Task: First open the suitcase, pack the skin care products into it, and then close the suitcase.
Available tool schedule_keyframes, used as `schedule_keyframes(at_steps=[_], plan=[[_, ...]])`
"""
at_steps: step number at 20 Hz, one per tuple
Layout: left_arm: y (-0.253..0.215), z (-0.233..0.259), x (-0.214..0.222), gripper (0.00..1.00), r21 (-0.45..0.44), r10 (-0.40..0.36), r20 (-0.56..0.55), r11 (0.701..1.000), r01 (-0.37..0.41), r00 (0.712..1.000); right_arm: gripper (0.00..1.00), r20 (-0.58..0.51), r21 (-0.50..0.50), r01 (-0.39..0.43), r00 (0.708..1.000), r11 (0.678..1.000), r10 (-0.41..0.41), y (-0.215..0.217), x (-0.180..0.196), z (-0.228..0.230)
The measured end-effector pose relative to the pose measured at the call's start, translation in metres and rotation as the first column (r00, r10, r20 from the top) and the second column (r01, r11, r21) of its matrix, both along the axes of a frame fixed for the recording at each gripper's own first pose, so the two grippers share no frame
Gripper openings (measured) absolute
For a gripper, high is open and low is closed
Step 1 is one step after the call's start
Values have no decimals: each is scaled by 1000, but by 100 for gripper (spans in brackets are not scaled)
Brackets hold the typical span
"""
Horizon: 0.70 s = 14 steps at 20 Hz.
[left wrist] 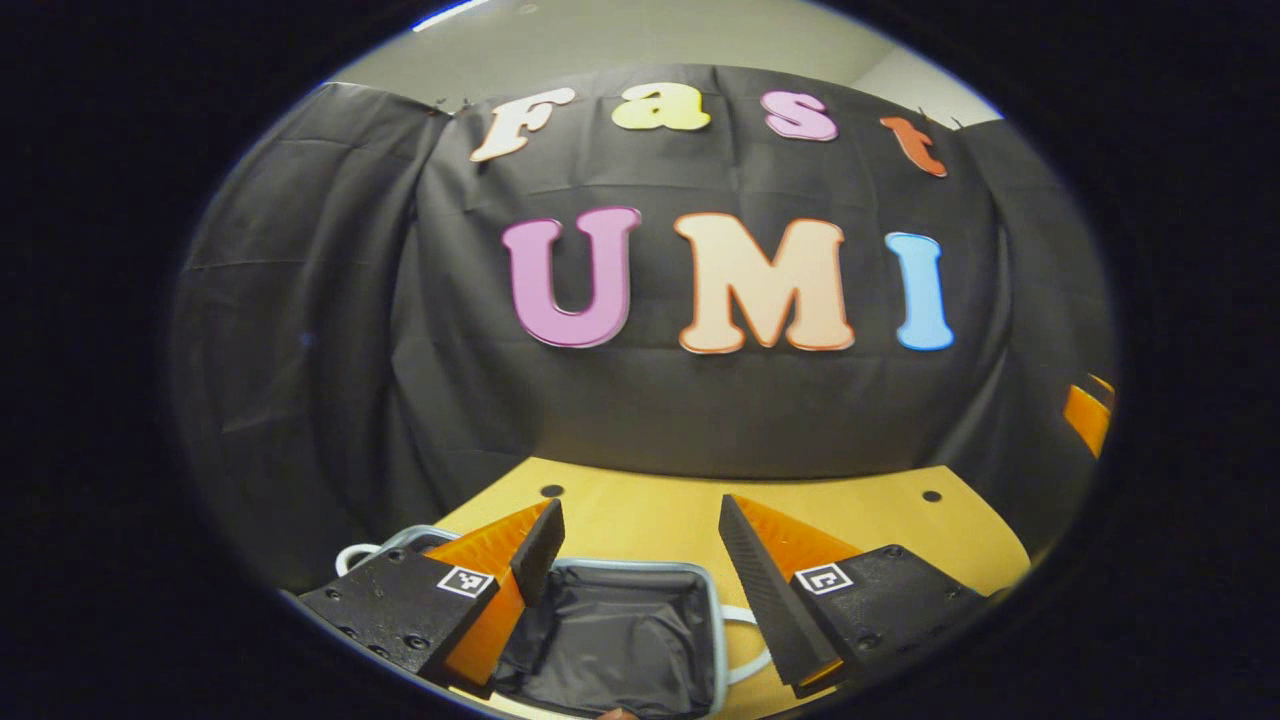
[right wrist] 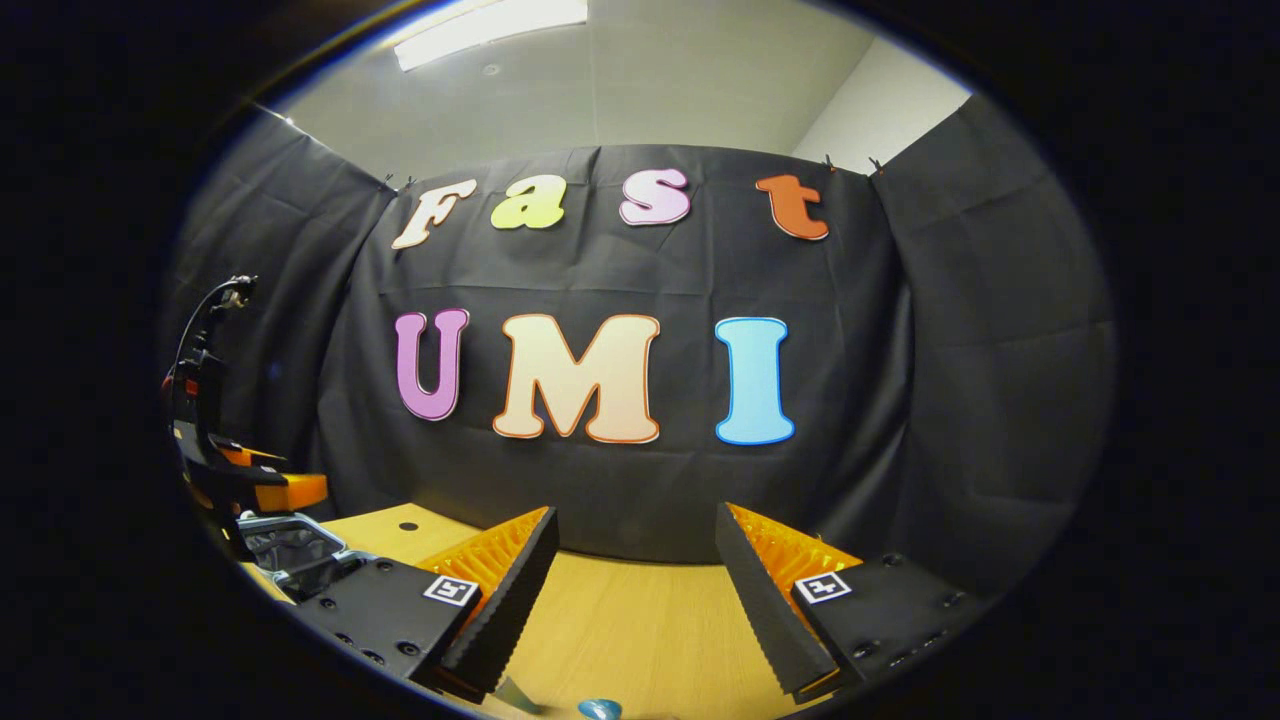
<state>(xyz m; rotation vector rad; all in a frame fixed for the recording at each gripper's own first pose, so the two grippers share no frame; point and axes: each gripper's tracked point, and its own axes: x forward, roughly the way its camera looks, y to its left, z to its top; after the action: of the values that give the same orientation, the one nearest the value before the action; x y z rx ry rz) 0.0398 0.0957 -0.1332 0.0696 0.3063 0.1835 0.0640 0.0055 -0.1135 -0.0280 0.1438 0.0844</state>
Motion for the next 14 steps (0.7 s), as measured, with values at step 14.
schedule_keyframes(at_steps=[14], plan=[[-167,-135,-27,94,-145,-222,-237,971,191,946,99,-69,-11,-46,997,999,45,-47,-29,-32]])
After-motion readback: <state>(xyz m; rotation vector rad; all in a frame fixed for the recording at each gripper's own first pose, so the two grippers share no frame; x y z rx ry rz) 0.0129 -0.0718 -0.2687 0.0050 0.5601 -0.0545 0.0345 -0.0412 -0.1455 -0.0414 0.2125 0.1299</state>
